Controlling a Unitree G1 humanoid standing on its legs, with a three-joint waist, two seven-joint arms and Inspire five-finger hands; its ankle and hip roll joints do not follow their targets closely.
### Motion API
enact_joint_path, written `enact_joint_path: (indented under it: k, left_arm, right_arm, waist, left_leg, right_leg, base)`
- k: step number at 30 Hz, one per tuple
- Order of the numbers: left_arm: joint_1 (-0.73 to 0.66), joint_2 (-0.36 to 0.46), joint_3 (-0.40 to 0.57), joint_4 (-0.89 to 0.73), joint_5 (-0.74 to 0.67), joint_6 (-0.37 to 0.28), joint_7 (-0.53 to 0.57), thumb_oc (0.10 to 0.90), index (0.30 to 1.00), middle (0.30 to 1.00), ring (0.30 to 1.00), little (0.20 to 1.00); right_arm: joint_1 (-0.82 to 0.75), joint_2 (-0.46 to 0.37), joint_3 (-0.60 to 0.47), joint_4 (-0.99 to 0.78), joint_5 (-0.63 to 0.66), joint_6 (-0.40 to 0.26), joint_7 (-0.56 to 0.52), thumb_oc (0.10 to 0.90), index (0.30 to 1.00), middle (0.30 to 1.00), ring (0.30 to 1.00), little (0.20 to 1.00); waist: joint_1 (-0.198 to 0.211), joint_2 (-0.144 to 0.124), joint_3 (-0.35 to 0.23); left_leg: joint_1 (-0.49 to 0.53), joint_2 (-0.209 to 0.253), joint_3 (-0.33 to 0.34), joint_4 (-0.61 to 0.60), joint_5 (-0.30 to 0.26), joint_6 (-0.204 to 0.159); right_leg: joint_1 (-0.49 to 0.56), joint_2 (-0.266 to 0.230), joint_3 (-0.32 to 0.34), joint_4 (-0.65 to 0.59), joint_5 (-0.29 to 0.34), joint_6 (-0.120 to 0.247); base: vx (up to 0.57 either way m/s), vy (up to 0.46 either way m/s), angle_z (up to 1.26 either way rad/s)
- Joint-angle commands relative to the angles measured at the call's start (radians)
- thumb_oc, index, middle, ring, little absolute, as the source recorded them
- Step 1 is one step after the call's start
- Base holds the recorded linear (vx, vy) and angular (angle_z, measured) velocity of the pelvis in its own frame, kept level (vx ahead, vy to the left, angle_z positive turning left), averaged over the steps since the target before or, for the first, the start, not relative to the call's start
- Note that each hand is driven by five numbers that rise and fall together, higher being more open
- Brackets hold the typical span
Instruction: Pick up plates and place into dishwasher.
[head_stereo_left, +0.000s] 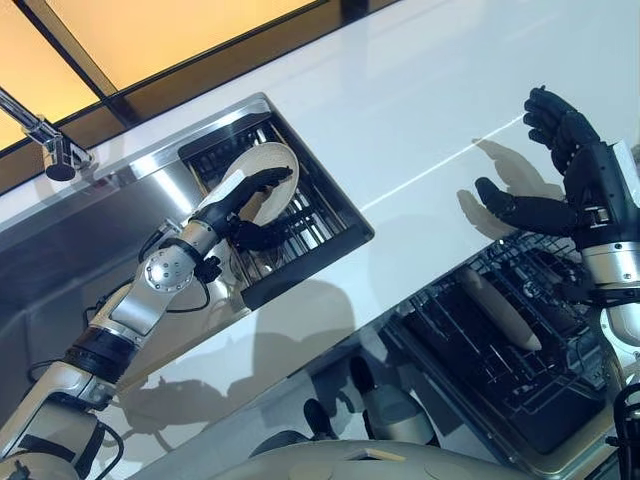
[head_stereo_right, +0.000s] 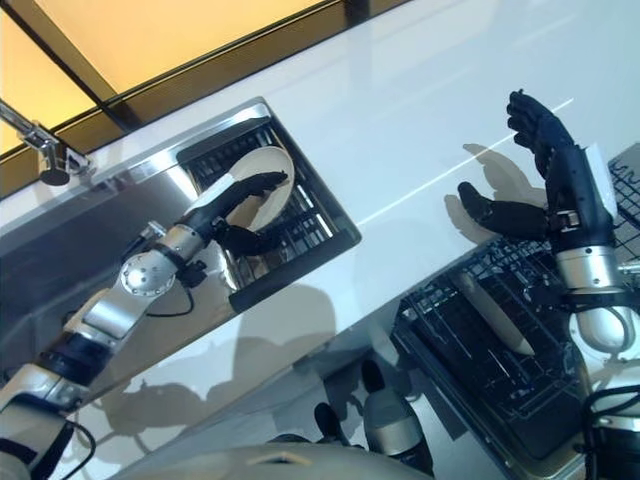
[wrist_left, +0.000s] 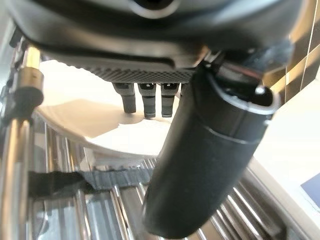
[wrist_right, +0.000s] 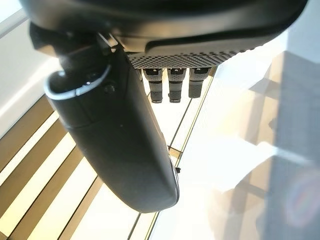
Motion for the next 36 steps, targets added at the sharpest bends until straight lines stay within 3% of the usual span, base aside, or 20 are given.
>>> enact_joint_path:
  k: [1,9,10,12,27,36]
  left_arm:
    - [-0.119,-0.008,-0.007,0.148,0.069,-0.074,0.094,0.8,0.9,0.9,0.9,0.9]
    - [-0.181,-0.01,-0.001,0.361,0.118,-0.113,0.15,0.8,0.9,0.9,0.9,0.9]
    - [-0.191,-0.014,0.004,0.396,0.115,-0.12,0.149,0.759,0.865,0.865,0.865,0.859]
    - [-0.197,-0.015,0.01,0.423,0.112,-0.127,0.159,0.1,0.3,0.3,0.3,0.2]
    - [-0.217,-0.002,0.03,0.459,0.16,-0.146,0.202,0.1,0.3,0.3,0.3,0.2]
    - [-0.225,0.08,0.051,0.425,0.256,-0.161,0.285,0.1,0.3,0.3,0.3,0.2]
  right_arm:
    - [-0.098,-0.067,-0.028,-0.021,0.051,-0.104,-0.011,0.8,0.9,0.9,0.9,0.9]
    - [-0.113,-0.094,-0.02,0.003,0.077,-0.123,0.018,0.8,0.9,0.9,0.9,0.9]
    - [-0.117,-0.1,-0.017,0.004,0.083,-0.122,0.024,0.8,0.9,0.9,0.9,0.9]
    - [-0.119,-0.107,-0.018,0.003,0.093,-0.125,0.037,0.8,0.9,0.9,0.9,0.9]
    - [-0.14,-0.127,-0.008,0.003,0.095,-0.141,0.092,0.8,0.9,0.9,0.9,0.9]
    - [-0.13,-0.144,-0.019,0.001,0.097,-0.151,0.121,0.8,0.9,0.9,0.9,0.9]
  waist:
    - [-0.007,-0.039,-0.089]
    - [-0.026,-0.044,-0.096]
    - [-0.029,-0.043,-0.098]
    - [-0.033,-0.042,-0.099]
    - [-0.032,-0.041,-0.107]
    - [-0.022,-0.037,-0.116]
  left_leg:
    - [-0.033,-0.012,0.017,0.041,-0.051,-0.001]
    - [-0.032,-0.01,0.038,0.049,-0.052,-0.005]
    - [-0.032,-0.01,0.041,0.051,-0.052,-0.006]
    - [-0.03,-0.01,0.045,0.053,-0.054,-0.007]
    - [-0.028,-0.01,0.044,0.057,-0.051,-0.014]
    - [-0.028,-0.009,0.038,0.057,-0.047,-0.02]
  right_leg:
    - [-0.003,-0.026,-0.026,0.057,-0.074,0.13]
    - [-0.004,-0.028,-0.024,0.062,-0.076,0.129]
    - [-0.006,-0.028,-0.023,0.064,-0.077,0.128]
    - [-0.005,-0.029,-0.022,0.065,-0.078,0.128]
    - [0.004,-0.029,-0.025,0.066,-0.083,0.123]
    - [0.01,-0.031,-0.032,0.064,-0.084,0.122]
  base:
    - [0.0,0.0,0.0]
    - [0.0,-0.004,-0.05]
    - [0.0,0.0,0.0]
    - [0.0,0.0,0.0]
    - [0.0,0.001,0.0]
    - [0.0,0.0,0.0]
